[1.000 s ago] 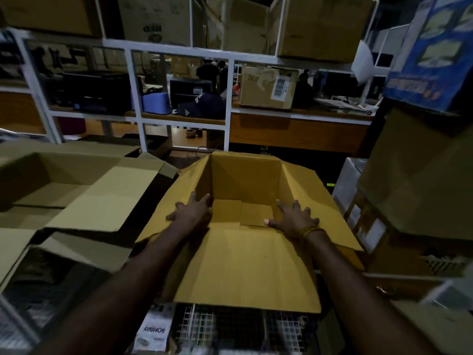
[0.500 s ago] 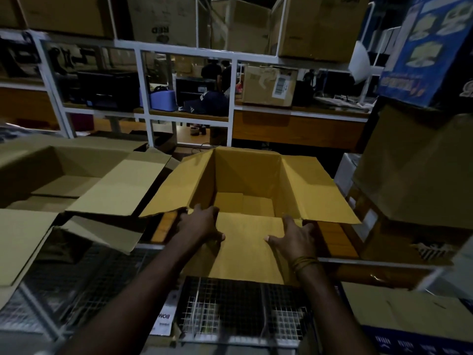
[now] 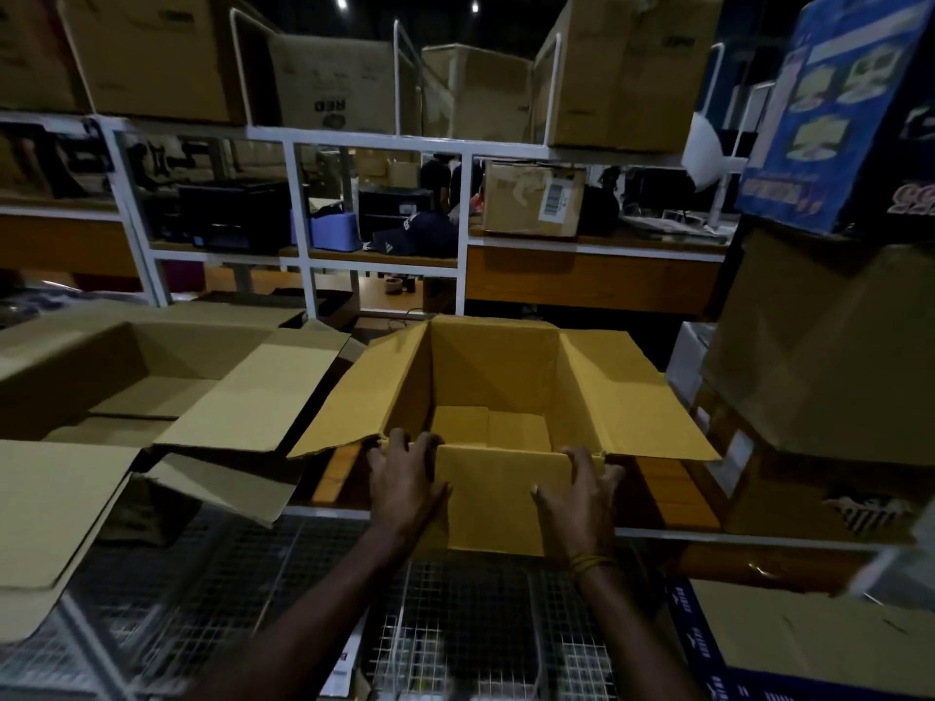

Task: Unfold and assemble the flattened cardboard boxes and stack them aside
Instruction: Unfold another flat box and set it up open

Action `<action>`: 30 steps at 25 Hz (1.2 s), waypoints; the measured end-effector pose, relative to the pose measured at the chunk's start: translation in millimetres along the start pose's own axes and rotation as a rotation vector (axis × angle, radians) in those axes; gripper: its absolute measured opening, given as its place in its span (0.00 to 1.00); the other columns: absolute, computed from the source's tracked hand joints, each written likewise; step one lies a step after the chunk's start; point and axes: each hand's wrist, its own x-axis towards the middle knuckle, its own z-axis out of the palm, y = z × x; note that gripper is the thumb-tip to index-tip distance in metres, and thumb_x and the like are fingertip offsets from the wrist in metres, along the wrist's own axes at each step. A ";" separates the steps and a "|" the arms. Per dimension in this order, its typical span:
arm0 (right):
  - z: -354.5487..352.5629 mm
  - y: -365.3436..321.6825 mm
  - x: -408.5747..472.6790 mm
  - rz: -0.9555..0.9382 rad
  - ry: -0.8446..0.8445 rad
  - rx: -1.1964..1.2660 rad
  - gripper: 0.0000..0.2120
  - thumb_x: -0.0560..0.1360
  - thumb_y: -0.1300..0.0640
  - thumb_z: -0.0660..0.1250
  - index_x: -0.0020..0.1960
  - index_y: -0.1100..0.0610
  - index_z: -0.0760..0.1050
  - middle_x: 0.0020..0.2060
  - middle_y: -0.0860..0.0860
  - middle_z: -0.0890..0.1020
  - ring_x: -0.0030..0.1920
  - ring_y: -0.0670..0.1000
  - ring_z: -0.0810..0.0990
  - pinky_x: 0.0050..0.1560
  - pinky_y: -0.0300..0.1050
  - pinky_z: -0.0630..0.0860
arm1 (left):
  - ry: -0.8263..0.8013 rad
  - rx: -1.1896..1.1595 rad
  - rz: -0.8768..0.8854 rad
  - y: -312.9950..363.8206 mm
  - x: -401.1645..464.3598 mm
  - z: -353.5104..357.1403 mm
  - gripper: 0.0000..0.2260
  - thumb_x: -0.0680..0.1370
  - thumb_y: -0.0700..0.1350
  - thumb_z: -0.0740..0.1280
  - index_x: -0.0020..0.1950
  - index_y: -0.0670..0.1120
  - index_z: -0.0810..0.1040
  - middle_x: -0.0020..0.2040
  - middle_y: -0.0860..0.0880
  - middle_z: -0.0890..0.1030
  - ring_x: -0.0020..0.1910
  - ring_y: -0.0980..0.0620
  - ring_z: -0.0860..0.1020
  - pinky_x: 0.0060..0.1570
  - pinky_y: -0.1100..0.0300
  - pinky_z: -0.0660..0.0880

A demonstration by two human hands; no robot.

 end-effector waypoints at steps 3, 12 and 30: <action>4.1 -6.0 -7.5 -0.026 0.079 0.042 0.29 0.67 0.58 0.79 0.63 0.47 0.72 0.61 0.54 0.61 0.58 0.55 0.70 0.51 0.47 0.74 | 0.065 -0.012 0.068 -9.7 0.5 -6.5 0.27 0.70 0.53 0.76 0.66 0.58 0.72 0.67 0.46 0.68 0.63 0.39 0.66 0.54 0.48 0.72; -10.6 -74.5 -43.0 -0.089 0.287 0.019 0.28 0.67 0.57 0.80 0.64 0.48 0.75 0.66 0.55 0.62 0.63 0.59 0.67 0.59 0.54 0.73 | 0.192 -0.145 0.280 -48.4 17.7 -65.5 0.29 0.66 0.55 0.78 0.65 0.61 0.71 0.65 0.46 0.68 0.60 0.41 0.68 0.53 0.45 0.74; 100.2 -315.8 -133.7 -0.319 0.568 0.030 0.30 0.64 0.58 0.81 0.63 0.47 0.75 0.64 0.59 0.64 0.61 0.56 0.68 0.56 0.47 0.74 | 0.462 -0.336 0.418 -239.9 83.5 -245.3 0.26 0.69 0.53 0.76 0.64 0.58 0.72 0.64 0.45 0.68 0.59 0.41 0.68 0.52 0.43 0.74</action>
